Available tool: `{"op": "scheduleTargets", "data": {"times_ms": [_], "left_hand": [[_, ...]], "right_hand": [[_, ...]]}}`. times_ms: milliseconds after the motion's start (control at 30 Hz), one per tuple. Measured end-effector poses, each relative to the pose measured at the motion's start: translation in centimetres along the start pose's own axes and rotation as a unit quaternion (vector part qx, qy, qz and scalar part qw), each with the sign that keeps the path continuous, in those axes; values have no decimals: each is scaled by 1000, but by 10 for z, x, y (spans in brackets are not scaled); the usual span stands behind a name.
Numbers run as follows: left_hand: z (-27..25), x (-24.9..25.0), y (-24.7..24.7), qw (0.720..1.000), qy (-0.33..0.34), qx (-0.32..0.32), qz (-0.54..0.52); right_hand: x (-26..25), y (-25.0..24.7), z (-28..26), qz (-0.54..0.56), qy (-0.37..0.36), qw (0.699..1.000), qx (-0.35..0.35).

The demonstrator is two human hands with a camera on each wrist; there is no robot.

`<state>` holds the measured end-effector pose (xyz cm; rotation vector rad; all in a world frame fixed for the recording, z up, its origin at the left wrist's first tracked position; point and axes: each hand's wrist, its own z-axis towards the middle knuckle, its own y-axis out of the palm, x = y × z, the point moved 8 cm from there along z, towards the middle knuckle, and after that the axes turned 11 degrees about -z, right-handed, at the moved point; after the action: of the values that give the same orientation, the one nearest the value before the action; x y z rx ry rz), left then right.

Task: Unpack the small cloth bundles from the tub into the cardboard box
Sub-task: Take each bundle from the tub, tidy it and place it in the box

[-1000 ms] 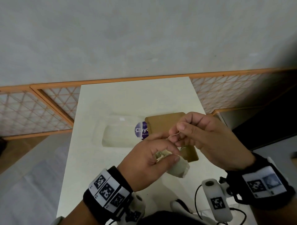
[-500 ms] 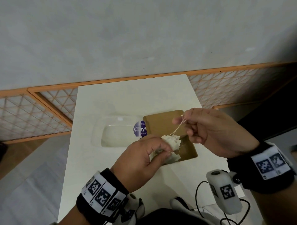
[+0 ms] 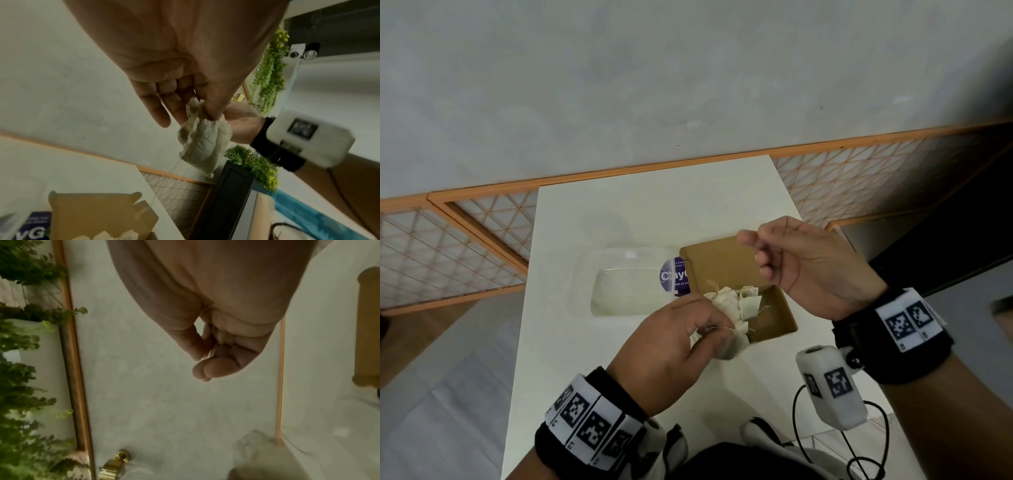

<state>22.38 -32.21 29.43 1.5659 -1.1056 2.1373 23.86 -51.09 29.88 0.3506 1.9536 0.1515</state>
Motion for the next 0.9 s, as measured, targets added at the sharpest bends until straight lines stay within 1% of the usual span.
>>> {"op": "scheduleTargets", "data": {"times_ms": [33,100,133,200,233,267,400,500,567,633,733,833,900], "left_hand": [[-1,0,0,1000,-2,4,-11],[-1,-2,-2,999,-7,13,-35],[-1,-2,-3,999,-9,16,-43],[-1,-3,-5,998,-12,19,-52],[-1,-3,-5,998,-11,20,-55],[-1,-3,-5,998,-9,21,-57],[1,-3,-3,998,-3,16,-67],[2,0,-2,998,-2,15,-66],[1,0,-6,997,-14,35,-64],[0,-1,-10,997,-27,51,-59],[2,1,-10,997,-26,56,-39],[5,3,-8,997,-18,64,-34],[6,4,-6,997,-7,72,-40]], "right_hand": [[1,-2,1,-20,-5,1000,4],[3,-4,-2,-112,-20,993,12],[4,-4,-6,-181,-29,983,14],[6,0,-18,-324,-54,945,7],[7,4,-23,-371,-64,926,-3],[9,8,-28,-390,-68,918,-16],[23,20,-34,-357,-71,929,-70],[24,18,-32,-362,-105,925,-51],[22,13,-31,-388,-123,913,-29],[20,11,-32,-436,-140,889,-18],[22,13,-34,-492,-156,856,-25],[26,20,-39,-504,-158,848,-51],[27,20,-40,-499,-160,850,-51]]}}
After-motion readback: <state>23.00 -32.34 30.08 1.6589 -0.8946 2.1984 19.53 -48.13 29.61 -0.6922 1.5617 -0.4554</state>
